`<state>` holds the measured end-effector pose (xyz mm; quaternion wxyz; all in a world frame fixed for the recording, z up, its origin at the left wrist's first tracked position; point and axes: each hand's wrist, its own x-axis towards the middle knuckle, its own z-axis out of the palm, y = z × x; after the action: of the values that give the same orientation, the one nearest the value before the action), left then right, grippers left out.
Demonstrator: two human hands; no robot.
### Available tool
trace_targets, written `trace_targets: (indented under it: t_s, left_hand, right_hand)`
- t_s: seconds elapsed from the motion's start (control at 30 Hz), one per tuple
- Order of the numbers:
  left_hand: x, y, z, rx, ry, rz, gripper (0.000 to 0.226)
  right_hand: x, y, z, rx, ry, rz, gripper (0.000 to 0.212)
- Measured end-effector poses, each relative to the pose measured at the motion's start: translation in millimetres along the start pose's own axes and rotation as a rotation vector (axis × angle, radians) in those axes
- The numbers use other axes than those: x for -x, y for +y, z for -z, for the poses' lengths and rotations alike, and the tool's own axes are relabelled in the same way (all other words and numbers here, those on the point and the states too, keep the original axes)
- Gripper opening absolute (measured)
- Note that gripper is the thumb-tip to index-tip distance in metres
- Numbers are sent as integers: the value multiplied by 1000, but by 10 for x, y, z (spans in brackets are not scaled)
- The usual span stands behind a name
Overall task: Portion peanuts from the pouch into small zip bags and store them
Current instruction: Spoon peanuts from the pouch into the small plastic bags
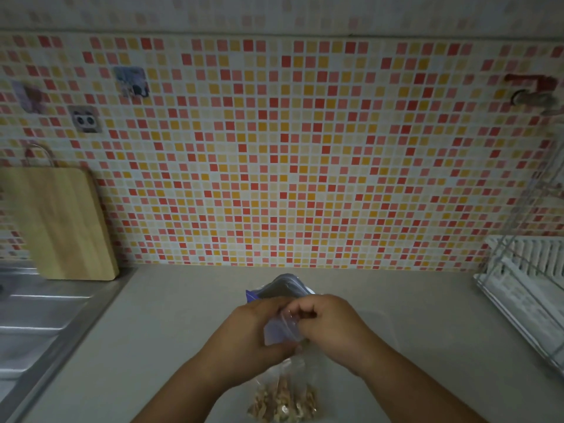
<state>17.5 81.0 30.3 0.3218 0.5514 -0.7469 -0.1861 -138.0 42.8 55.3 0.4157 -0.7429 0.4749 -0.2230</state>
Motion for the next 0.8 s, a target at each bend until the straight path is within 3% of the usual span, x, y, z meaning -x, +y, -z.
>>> trace_targets:
  t_s: [0.13,0.23,0.27,0.33,0.4,0.5,0.67,0.8]
  left_hand:
    - [-33,-41,53,-21,32,17,47]
    - [-71,-203,88,6,62,83,39]
    - [-89,-270,94,13,75,103,36]
    - [-127,-371,109,14,89,140,33]
    - [-183,-424,126,-2,91,170,34]
    - [-289,-460,152,-16,55,199,39]
    - [-393,-548,129,-66,-34,238,42]
    - [-407,-577,126,-104,-93,252,42]
  right_hand:
    - [-103,-52,42,26,-31,21,31]
    - [-244,-54,86,6,34,30,28]
    - [-316,-34,100,87,92,47,26]
    - [-494,18,127,519,123,115,23]
    - [-666,49,100,1003,-45,150,28]
    - [-834,74,-24,1403,-233,120,26]
    - [-961,104,-142,1574,-280,142,28]
    - [-959,82,-83,1546,-243,182,27]
